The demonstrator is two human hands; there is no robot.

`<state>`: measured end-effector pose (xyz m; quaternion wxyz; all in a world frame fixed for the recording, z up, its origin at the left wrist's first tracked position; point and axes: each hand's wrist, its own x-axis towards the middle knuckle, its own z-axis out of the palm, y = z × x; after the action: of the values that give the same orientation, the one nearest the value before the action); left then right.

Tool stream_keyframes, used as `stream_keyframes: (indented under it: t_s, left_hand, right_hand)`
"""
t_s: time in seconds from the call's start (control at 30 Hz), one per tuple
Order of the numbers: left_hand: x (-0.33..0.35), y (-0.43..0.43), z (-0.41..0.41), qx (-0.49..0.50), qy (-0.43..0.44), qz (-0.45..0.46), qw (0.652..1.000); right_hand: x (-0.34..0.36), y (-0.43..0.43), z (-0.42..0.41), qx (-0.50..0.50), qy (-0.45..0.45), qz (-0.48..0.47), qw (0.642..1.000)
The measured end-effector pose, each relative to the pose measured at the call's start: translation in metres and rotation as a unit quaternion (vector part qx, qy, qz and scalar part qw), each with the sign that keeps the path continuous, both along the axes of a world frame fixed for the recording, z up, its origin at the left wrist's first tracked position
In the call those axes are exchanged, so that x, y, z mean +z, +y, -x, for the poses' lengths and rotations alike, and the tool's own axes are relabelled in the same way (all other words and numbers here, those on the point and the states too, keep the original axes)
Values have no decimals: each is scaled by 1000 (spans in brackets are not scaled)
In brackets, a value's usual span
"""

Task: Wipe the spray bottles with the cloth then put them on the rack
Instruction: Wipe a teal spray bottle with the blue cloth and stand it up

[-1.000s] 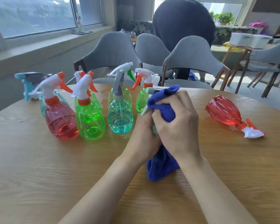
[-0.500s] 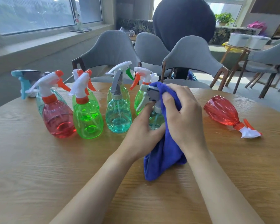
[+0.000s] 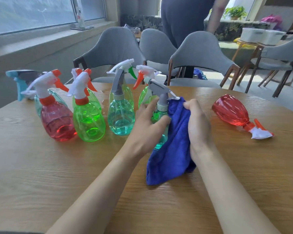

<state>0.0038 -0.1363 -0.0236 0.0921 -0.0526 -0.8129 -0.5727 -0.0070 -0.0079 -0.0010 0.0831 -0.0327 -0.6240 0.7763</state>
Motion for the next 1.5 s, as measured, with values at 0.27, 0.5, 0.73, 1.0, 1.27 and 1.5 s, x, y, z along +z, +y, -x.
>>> stream_keyframes:
  t_s: [0.27,0.5,0.73,1.0,1.27,1.5]
  left_hand:
    - [-13,-1,2,36,52,-48,997]
    - [-9,-12,9,57,106,-5,993]
    - [-5,-10,2,47,119,23,992]
    - [-4,-11,-5,-57,147,35,987]
    - [-2,-18,-3,-51,110,-9,993]
    - [-2,-16,-5,-92,116,12,989]
  right_hand:
    - [-7,-5,-5,95,36,-18,995]
    - [-3,2,-2,-20,75,-25,997]
    - [-5,-3,5,-38,120,-41,991]
    - [2,-11,9,-107,201,-112,967]
    - [-5,-27,-15,-46,299,-239,923]
    - [-2,-11,-4,-67,275,-185,941]
